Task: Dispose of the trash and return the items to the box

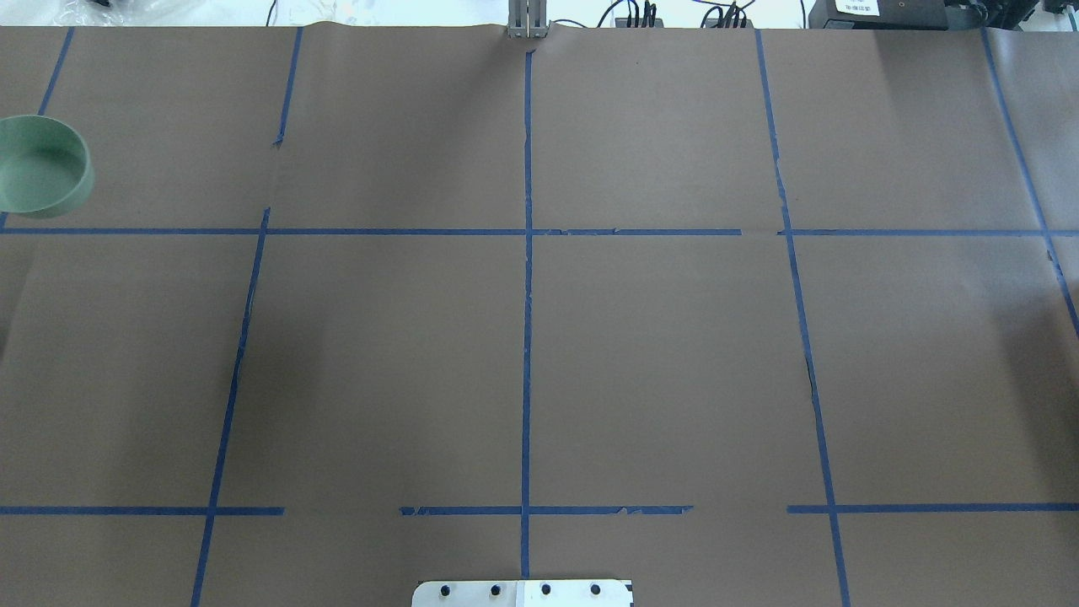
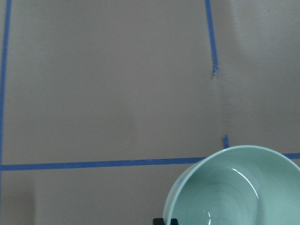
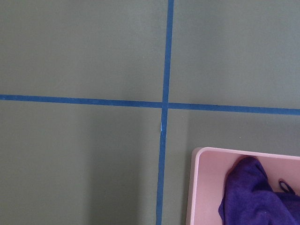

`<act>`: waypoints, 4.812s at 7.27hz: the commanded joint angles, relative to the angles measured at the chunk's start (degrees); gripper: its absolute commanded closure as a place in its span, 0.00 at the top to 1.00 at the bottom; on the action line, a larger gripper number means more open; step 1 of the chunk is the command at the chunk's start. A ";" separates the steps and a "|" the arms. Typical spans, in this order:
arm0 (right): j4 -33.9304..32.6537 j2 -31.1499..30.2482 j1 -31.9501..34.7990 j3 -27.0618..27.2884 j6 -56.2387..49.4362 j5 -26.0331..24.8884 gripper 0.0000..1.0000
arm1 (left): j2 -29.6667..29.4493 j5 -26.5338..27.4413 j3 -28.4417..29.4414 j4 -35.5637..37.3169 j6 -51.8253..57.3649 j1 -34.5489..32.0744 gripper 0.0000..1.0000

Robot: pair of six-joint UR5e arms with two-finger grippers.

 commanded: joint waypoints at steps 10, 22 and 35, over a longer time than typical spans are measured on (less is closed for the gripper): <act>0.05 0.10 -0.05 0.39 0.00 0.78 1.00 | 11.49 6.56 25.56 -8.57 34.76 -21.29 0.24; 0.14 0.54 -0.05 0.39 0.00 2.01 1.00 | 10.61 -8.29 8.10 -7.69 14.22 -15.17 1.00; 0.05 1.06 -0.05 -0.49 -0.17 1.92 1.00 | 11.49 -8.11 8.86 -7.60 12.70 -13.46 1.00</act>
